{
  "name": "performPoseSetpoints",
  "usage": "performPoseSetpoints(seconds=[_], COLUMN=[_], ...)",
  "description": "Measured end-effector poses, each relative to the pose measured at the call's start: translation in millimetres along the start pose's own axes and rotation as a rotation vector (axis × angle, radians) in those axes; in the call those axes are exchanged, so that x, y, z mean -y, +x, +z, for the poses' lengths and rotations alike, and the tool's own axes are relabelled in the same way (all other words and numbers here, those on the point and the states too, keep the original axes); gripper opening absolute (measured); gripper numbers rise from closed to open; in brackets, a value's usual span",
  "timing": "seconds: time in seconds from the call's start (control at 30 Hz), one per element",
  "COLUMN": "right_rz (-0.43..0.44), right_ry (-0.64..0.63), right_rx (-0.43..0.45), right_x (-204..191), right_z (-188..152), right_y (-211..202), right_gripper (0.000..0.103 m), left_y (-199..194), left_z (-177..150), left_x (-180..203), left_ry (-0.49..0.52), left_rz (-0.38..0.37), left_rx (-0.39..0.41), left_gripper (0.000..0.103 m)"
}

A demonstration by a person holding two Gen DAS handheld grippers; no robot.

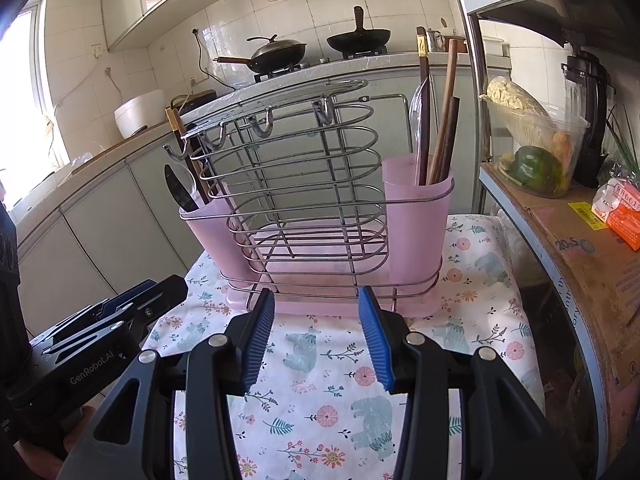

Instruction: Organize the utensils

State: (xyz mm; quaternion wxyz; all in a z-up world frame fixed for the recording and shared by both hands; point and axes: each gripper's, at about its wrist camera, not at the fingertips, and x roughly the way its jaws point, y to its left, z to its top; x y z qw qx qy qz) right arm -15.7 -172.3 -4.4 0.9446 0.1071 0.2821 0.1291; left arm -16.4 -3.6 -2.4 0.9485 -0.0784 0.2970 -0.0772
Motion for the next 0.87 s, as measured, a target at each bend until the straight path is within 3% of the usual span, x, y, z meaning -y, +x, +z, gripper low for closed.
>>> performPoseSetpoints(seconds=[0.87], right_rz=[-0.009], right_ry=[0.007], right_rx=[-0.026], right_x=[4.3], right_z=[-0.6], right_y=[9.0], right_gripper=[0.043], left_y=[10.9], left_z=[-0.9], left_x=[-2.7], left_ry=[0.001], left_rz=[0.014], left_rx=[-0.024], left_gripper=[0.044])
